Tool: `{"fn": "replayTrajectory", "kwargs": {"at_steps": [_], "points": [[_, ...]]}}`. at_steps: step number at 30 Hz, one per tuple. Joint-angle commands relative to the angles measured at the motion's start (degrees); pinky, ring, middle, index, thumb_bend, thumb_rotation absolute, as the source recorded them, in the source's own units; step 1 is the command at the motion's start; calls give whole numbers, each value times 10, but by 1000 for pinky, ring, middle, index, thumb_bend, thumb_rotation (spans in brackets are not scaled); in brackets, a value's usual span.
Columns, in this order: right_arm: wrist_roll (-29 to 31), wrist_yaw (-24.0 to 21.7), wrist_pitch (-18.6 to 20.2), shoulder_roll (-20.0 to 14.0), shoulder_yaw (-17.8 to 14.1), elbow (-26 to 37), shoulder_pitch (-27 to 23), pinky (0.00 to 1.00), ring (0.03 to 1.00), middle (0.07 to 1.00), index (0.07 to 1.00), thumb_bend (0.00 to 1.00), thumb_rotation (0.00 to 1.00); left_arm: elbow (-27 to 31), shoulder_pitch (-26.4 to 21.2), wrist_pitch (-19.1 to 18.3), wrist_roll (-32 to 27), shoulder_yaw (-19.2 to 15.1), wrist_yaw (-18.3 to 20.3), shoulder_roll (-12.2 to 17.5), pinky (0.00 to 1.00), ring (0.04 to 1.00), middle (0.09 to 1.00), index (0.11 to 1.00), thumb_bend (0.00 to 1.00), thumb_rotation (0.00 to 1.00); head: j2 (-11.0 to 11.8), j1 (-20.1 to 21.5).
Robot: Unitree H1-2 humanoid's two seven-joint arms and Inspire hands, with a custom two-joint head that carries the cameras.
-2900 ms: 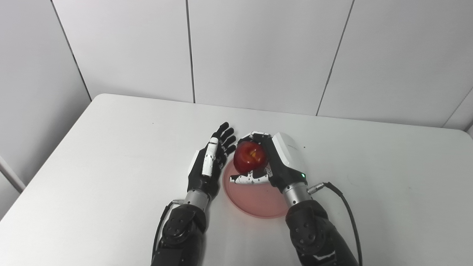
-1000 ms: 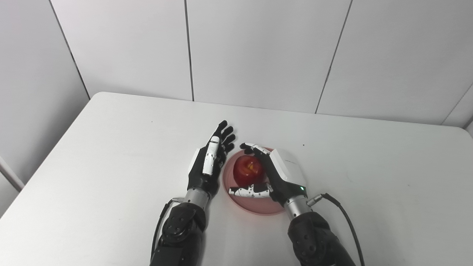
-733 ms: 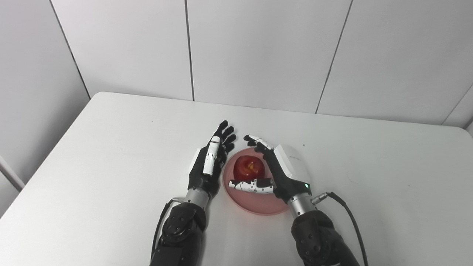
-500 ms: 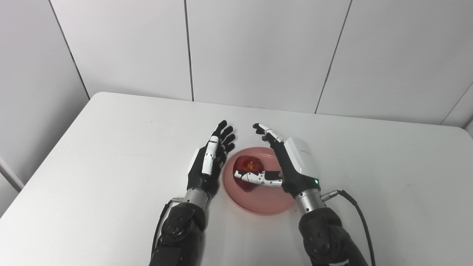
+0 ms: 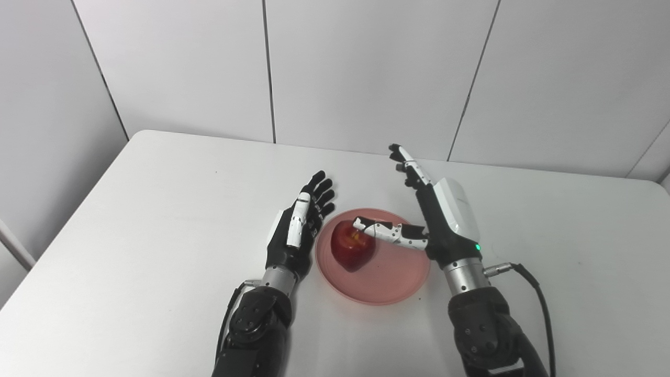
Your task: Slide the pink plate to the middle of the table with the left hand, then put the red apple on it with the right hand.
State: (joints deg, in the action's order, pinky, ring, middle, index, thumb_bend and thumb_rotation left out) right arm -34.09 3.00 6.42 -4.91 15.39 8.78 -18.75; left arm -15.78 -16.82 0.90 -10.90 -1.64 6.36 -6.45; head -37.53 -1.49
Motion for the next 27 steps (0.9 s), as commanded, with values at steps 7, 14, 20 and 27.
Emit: {"fn": "replayTrajectory", "kwargs": {"at_steps": [7, 14, 20, 27], "points": [[16, 24, -40, -23, -48, 29, 17, 812, 889, 914, 938, 1000, 645, -27, 25, -6, 2, -2, -1, 11, 946, 936, 946, 930, 352, 1000, 1, 2], [45, 37, -48, -20, -76, 27, 52, 833, 908, 931, 954, 1000, 784, -25, 27, -5, 0, -1, 5, 15, 950, 941, 952, 934, 362, 1000, 2, 0], [72, 44, -53, -12, -96, 3, 86, 822, 894, 927, 954, 983, 995, -16, 30, -9, 0, -1, 4, 17, 950, 940, 951, 936, 358, 1000, 0, -3], [183, 6, -87, -13, -111, -45, 97, 852, 936, 970, 979, 902, 1000, -10, 33, -11, 1, -1, 3, 19, 949, 938, 949, 935, 359, 1000, 0, -7]]}}
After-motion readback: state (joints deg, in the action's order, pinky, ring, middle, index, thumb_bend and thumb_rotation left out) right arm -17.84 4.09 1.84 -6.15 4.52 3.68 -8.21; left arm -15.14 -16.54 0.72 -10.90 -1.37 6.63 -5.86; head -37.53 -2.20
